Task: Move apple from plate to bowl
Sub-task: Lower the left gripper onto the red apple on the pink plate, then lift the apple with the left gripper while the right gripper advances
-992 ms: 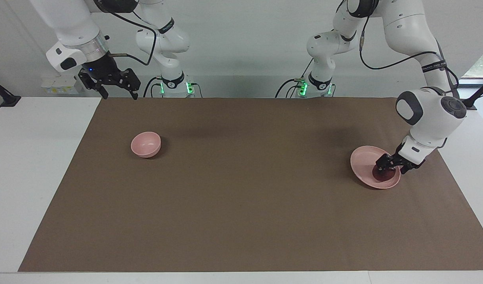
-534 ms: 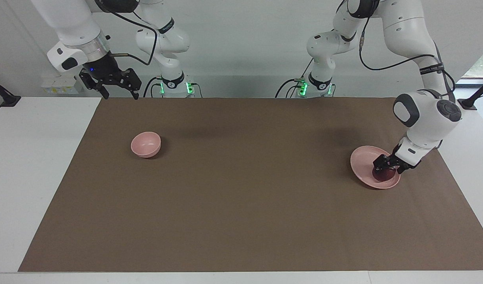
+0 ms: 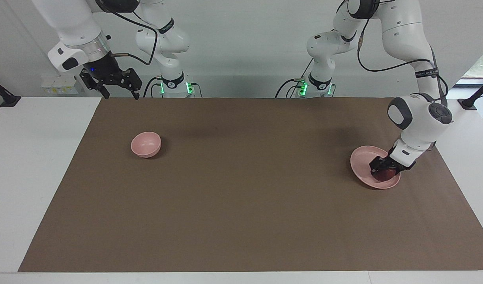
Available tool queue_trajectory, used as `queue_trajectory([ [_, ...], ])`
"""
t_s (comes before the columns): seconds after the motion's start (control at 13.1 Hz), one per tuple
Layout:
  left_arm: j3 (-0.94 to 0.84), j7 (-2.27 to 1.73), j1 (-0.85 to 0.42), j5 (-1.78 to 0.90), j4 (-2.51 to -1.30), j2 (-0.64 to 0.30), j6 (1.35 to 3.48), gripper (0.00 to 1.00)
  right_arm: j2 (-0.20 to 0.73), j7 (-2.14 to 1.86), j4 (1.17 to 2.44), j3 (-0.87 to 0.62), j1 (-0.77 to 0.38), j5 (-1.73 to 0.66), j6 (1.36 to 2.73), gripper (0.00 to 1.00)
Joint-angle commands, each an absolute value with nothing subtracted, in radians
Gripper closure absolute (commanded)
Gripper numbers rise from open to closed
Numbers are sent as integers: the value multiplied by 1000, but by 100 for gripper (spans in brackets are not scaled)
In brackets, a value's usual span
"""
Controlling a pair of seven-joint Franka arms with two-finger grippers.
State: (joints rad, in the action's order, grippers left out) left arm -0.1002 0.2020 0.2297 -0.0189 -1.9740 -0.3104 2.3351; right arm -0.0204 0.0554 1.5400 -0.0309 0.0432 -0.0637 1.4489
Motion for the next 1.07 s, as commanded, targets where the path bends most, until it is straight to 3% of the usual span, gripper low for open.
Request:
queue_trajectory([
  [0.0,-106,209,244,2,-1990,-298,2319,100,-46,81,1568,-37,49,-109,1450,0],
  [0.46,-110,241,229,0,-1902,-285,2281,100,-69,201,1609,-46,46,-311,1414,0],
  [0.99,-143,230,222,-205,-1675,-261,1886,100,-45,553,1626,-52,-18,-590,1436,0],
])
